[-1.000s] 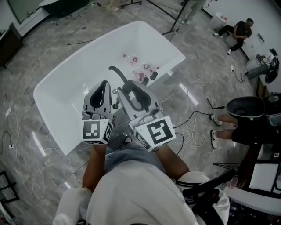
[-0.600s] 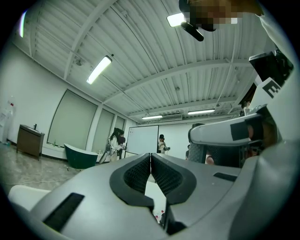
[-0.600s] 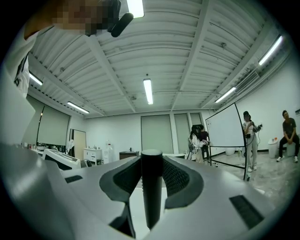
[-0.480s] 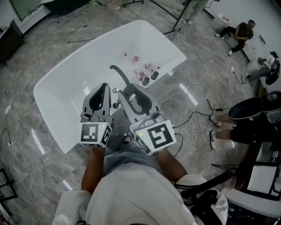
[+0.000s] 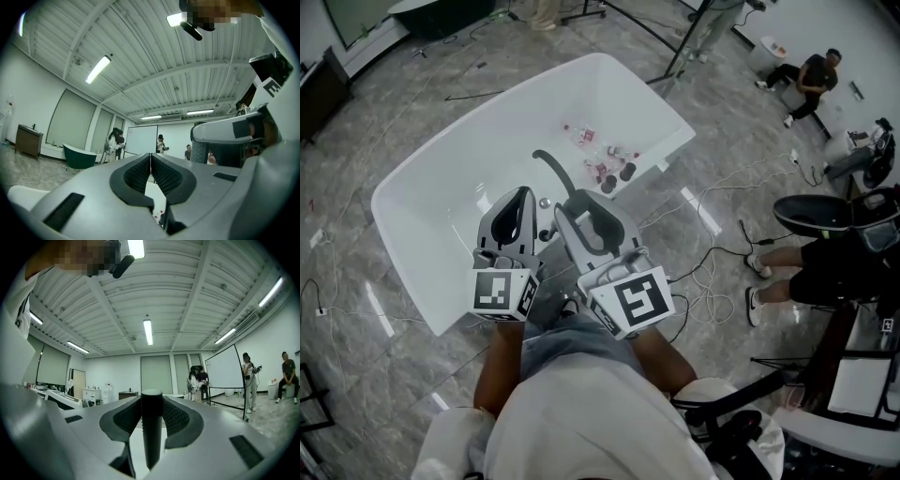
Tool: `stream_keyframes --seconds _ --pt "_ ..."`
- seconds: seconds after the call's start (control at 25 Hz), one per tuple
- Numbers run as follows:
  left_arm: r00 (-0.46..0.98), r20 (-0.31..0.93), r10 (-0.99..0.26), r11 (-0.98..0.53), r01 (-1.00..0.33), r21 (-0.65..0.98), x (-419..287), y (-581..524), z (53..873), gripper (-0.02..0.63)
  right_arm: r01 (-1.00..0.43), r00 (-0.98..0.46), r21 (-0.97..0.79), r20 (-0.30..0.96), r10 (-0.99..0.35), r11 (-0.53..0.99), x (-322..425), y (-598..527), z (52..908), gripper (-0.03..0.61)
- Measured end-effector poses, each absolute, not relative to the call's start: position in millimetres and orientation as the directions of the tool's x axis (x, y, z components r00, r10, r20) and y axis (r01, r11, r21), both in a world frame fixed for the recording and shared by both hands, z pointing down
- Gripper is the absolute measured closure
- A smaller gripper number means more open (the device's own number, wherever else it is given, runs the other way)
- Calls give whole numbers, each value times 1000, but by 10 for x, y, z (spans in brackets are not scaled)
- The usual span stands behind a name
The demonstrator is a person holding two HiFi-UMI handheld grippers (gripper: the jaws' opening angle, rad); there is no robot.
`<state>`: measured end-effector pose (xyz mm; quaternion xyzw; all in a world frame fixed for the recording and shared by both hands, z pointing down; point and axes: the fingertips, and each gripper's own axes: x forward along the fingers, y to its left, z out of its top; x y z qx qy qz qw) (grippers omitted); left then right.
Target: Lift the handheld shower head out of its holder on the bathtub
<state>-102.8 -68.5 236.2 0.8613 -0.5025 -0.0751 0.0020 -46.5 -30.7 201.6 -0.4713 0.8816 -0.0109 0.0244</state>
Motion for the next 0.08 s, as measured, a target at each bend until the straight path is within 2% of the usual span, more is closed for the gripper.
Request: stream_keyframes --seconds 0.08 --pt "486 -126 -865 -497 -864 76 -1019 -656 2371 595 -830 -556 -43 -29 -831 557 -472 -281 2022 436"
